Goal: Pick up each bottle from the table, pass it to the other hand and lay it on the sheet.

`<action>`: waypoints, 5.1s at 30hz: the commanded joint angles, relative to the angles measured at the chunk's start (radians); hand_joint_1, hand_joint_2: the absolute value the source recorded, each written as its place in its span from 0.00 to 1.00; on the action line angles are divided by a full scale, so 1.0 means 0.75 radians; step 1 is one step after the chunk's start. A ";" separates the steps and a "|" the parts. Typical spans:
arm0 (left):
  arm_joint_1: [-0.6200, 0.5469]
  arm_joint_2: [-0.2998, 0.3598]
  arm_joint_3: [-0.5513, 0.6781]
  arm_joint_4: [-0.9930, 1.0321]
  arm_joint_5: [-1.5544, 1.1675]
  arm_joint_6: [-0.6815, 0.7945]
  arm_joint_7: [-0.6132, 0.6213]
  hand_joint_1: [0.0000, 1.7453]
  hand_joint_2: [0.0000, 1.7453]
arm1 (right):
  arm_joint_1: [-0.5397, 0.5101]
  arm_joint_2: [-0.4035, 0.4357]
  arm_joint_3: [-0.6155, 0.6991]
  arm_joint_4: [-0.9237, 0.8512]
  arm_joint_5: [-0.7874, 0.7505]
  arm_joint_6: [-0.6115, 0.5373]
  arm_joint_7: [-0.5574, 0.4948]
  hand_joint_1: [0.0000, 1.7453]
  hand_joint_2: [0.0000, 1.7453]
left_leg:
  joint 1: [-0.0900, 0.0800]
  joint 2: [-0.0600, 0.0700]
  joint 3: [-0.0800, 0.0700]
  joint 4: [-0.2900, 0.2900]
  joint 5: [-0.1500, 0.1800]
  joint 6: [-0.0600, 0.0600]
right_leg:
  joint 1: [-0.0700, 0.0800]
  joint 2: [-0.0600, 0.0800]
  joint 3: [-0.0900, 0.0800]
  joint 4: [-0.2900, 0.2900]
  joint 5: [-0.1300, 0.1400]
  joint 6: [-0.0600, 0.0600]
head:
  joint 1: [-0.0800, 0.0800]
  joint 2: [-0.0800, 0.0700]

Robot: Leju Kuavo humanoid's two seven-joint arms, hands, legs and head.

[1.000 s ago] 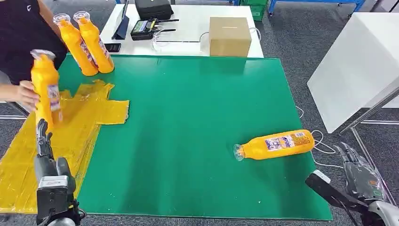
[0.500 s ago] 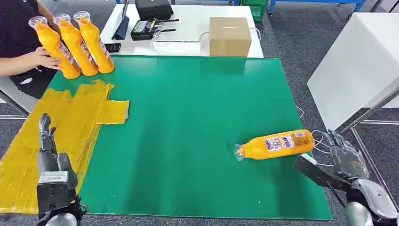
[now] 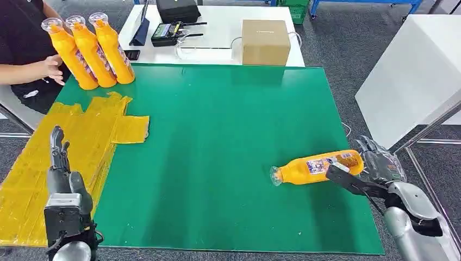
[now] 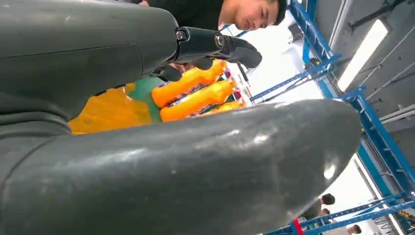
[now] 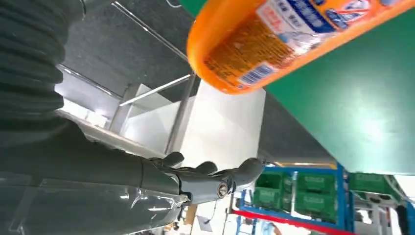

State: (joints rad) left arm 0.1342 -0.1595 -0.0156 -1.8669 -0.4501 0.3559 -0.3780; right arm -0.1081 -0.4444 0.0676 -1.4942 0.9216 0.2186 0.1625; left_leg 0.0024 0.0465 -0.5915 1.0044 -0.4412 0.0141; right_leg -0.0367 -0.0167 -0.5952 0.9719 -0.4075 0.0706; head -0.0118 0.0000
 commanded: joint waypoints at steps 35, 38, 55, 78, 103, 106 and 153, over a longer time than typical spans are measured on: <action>-0.118 0.054 -0.065 0.152 0.097 0.017 -0.019 0.00 0.00 | -0.477 -0.118 0.735 0.643 0.005 0.181 -0.116 1.00 1.00 | 0.002 -0.009 0.005 0.000 0.000 -0.001 | 0.002 -0.001 0.006 -0.001 0.000 -0.005 | 0.000 0.000; -0.117 0.055 -0.068 0.151 0.100 0.020 -0.017 0.00 0.00 | -0.464 -0.134 0.732 0.625 -0.006 0.185 -0.110 1.00 1.00 | 0.002 -0.008 0.003 0.000 0.000 0.000 | 0.002 -0.001 0.004 -0.001 0.000 -0.004 | 0.000 0.000; -0.047 0.071 -0.086 0.112 0.392 -0.307 0.172 0.00 0.00 | -0.344 0.019 0.467 0.484 -0.034 -0.079 0.096 1.00 1.00 | 0.002 -0.007 0.006 -0.001 0.000 -0.001 | 0.002 -0.001 0.006 -0.002 0.001 -0.005 | 0.000 0.000; 0.121 0.017 -0.239 0.057 0.913 -0.816 0.132 0.00 1.00 | -0.123 0.402 0.462 -0.287 -0.428 -0.263 -0.131 1.00 1.00 | 0.005 -0.008 0.004 0.001 -0.002 -0.002 | 0.004 0.001 0.005 0.001 -0.002 -0.010 | 0.000 0.000; 0.007 -0.032 -0.336 0.022 0.822 -0.741 0.090 0.00 1.00 | -0.345 0.526 0.815 -0.178 -0.424 -0.237 -0.032 1.00 1.00 | 0.004 -0.006 0.003 0.001 0.000 -0.002 | 0.004 0.001 0.003 0.001 -0.001 -0.007 | 0.000 0.000; 0.004 -0.033 -0.338 0.022 0.819 -0.738 0.091 0.00 1.00 | -0.352 0.531 0.818 -0.172 -0.425 -0.237 -0.031 1.00 1.00 | 0.005 -0.007 0.005 0.002 -0.002 -0.002 | 0.004 0.002 0.005 0.002 -0.002 -0.008 | 0.000 0.000; -0.049 -0.040 -0.328 0.062 0.713 -0.628 0.013 0.00 1.00 | -0.554 0.620 1.384 0.051 -0.732 -0.021 -0.069 1.00 1.00 | 0.005 -0.007 0.004 -0.001 0.000 -0.002 | 0.005 0.000 0.005 0.000 -0.001 -0.008 | 0.001 0.000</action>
State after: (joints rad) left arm 0.1397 -0.2022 -0.2651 -1.8772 0.0916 -0.1305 -0.3777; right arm -0.4681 0.0176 0.9568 -1.5278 0.3742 0.1747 0.1328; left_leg 0.0041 0.0440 -0.5933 1.0045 -0.4399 0.0136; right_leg -0.0348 -0.0186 -0.5961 0.9729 -0.4080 0.0699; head -0.0114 0.0000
